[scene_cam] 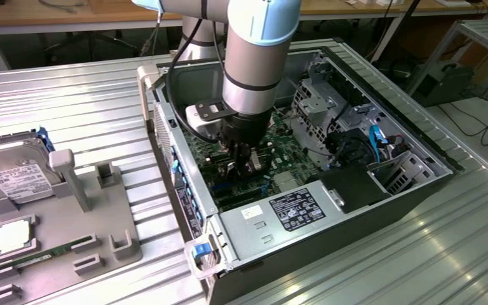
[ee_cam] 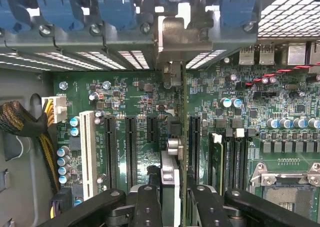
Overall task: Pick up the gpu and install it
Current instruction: 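Insert the gpu into the slot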
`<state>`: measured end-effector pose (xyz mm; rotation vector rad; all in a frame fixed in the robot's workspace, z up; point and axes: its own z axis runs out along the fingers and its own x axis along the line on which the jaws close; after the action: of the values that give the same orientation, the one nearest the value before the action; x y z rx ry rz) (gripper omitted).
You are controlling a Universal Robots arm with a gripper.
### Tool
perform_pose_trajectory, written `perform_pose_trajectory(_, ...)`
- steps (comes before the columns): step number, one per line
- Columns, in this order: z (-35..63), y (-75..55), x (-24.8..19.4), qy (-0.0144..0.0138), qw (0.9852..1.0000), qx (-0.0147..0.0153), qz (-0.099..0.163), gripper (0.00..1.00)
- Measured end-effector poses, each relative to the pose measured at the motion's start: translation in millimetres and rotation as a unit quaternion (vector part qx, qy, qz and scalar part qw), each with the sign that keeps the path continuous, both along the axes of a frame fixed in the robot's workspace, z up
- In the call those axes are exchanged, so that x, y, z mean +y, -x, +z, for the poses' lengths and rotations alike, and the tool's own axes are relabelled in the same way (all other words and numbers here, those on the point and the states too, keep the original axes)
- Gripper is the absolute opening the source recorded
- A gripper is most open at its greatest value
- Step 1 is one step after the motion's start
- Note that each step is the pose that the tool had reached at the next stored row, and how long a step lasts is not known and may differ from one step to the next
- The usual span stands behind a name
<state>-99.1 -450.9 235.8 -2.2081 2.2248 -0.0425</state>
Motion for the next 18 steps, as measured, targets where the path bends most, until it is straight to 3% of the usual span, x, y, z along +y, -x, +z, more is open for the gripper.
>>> perform_pose_trajectory(12, 0.1, 0.0, 0.2, -0.0007, 1.0000, -0.0006, 0.000, 0.29)
perform_pose_trajectory(13, 1.0, 0.0, 0.1, -0.0002, 1.0000, -0.0004, 0.000, 0.29)
perform_pose_trajectory(14, 1.8, 0.0, 0.0, -0.0001, 1.0000, -0.0003, 0.000, 0.36)
perform_pose_trajectory(18, 13.6, 0.0, 0.0, 0.0000, 1.0000, -0.0010, 0.000, 0.36)
